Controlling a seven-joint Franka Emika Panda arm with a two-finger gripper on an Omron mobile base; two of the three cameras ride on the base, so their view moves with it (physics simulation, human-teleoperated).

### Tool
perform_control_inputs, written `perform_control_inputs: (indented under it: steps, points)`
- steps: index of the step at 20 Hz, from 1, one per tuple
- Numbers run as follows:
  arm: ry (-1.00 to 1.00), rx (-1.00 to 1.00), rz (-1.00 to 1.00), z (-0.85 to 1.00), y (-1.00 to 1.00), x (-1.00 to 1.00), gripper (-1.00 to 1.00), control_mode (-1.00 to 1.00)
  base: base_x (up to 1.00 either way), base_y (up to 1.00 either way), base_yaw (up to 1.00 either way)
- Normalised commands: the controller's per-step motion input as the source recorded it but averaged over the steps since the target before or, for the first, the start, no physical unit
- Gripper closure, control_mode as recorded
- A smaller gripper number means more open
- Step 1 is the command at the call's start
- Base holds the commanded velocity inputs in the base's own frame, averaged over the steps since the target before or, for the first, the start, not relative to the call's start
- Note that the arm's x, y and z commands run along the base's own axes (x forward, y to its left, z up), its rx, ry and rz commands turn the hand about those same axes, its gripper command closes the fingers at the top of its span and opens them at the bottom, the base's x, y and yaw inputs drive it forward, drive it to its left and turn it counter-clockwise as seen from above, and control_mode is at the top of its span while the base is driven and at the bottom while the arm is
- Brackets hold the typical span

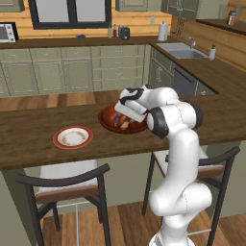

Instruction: Place one bun and one sausage from the bowl on each plate.

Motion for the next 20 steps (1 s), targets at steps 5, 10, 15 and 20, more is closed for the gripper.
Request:
perform_control_inputs:
  steps: [5,10,15,20]
  points:
    - [0.0,0.0,0.0,-0.1,0.05,0.05,-1.0,-1.0,0.0,0.0,0.0]
    - [0.0,0.0,0.0,-0.08,0.03,0.04,1.0,-1.0,0.0,0.0,0.0]
    - [0.0,-0.01,0.0,0.0,0.01,0.01,1.0,-1.0,0.0,0.0,0.0]
    - [0.0,0.0,0.0,0.0,0.0,0.0,1.0,-1.0,0.0,0.0,0.0]
